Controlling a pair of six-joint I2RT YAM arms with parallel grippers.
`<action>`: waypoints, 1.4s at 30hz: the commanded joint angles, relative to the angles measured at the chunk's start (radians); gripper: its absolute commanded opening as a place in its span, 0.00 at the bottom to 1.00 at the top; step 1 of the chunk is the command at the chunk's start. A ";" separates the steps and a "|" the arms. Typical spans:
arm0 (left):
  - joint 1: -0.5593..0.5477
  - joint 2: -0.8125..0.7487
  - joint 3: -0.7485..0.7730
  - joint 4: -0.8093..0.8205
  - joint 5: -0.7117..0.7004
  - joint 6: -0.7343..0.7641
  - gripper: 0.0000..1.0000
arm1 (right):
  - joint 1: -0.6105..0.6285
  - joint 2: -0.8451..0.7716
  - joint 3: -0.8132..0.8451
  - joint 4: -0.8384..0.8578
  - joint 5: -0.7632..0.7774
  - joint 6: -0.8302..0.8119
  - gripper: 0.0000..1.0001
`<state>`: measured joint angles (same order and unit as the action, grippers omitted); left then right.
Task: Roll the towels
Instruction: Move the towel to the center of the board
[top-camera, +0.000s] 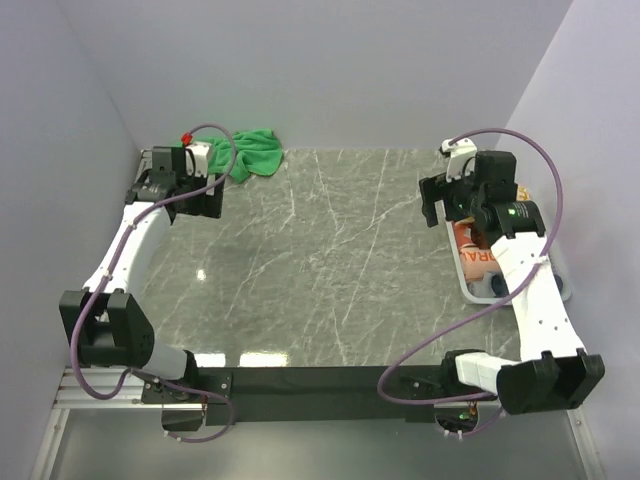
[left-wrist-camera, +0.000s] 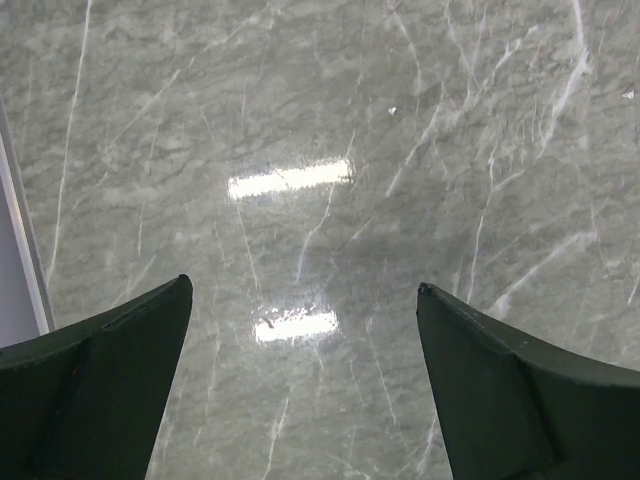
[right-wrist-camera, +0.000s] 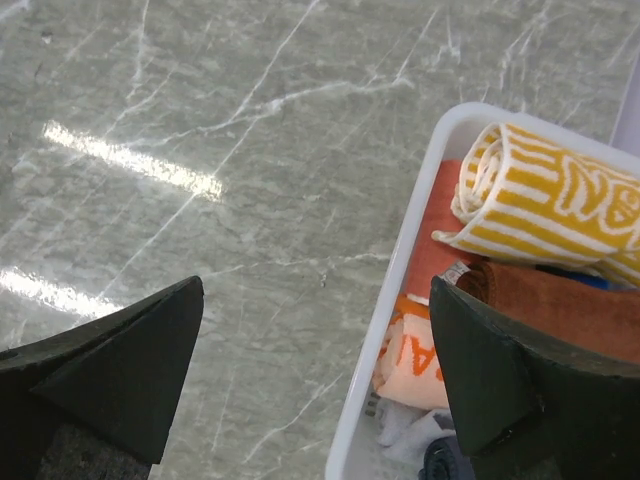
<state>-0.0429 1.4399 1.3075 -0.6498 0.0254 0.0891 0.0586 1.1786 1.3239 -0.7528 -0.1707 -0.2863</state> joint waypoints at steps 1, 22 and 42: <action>-0.029 0.031 0.001 0.113 -0.022 0.021 0.99 | 0.003 0.027 0.043 -0.010 -0.010 -0.013 1.00; -0.160 0.936 0.843 0.183 0.123 0.280 0.64 | 0.003 0.193 0.161 -0.056 0.011 -0.033 1.00; -0.176 1.136 0.923 0.323 0.131 0.449 0.00 | 0.006 0.299 0.284 -0.095 0.040 -0.051 1.00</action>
<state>-0.2111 2.5721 2.1910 -0.2810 0.0902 0.4953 0.0589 1.4654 1.5478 -0.8402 -0.1314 -0.3325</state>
